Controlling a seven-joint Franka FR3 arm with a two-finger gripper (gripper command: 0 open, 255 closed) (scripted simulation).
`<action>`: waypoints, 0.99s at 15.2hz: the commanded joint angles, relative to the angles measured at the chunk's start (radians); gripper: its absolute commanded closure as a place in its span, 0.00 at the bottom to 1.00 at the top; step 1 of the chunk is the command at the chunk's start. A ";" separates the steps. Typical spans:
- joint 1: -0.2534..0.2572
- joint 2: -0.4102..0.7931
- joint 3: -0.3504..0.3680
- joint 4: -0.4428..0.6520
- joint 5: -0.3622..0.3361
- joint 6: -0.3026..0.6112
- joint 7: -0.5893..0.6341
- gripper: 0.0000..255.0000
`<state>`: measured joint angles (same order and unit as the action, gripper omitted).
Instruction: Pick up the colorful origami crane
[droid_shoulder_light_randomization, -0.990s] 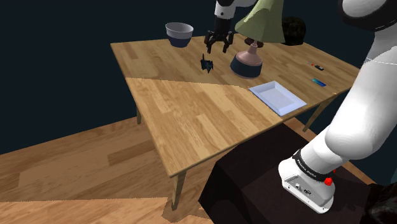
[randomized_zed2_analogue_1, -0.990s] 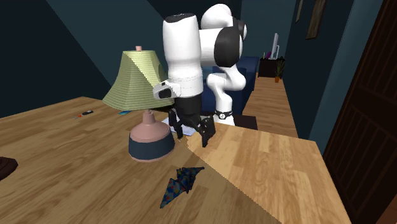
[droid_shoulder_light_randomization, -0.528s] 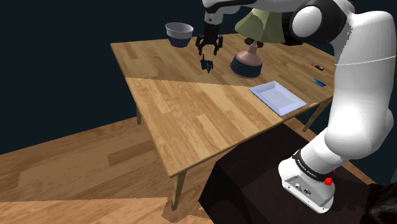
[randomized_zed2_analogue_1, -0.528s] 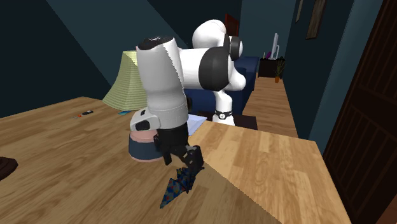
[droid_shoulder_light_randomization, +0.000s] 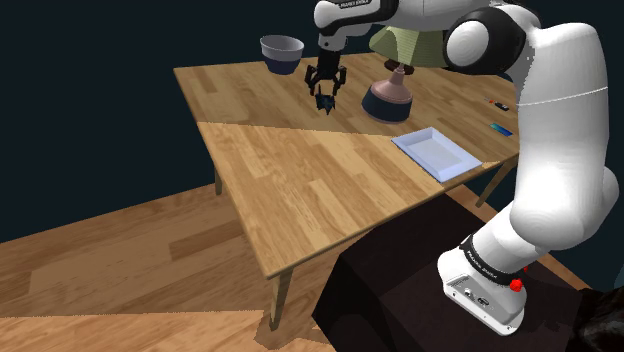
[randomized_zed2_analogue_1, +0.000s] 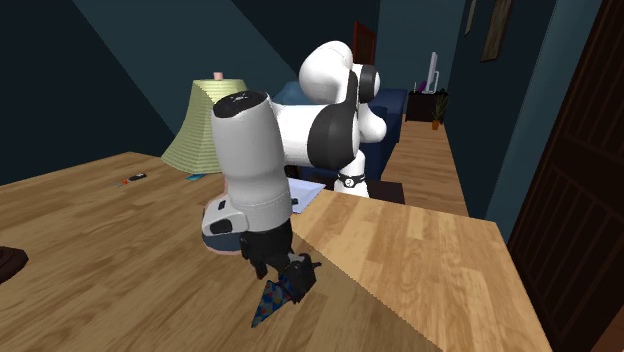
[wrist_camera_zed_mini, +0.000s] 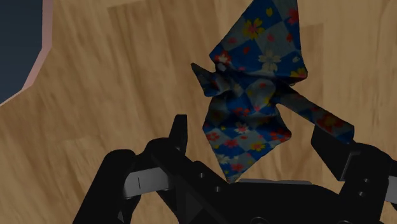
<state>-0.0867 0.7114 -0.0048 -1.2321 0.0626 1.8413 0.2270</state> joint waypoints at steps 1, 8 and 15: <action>0.000 0.000 0.000 -0.011 0.000 0.012 -0.001 0.00; 0.001 -0.001 0.000 -0.013 0.000 0.013 0.000 1.00; -0.001 -0.014 0.000 0.019 -0.001 -0.033 0.001 1.00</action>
<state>-0.0883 0.7067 -0.0053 -1.2076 0.0622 1.8131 0.2271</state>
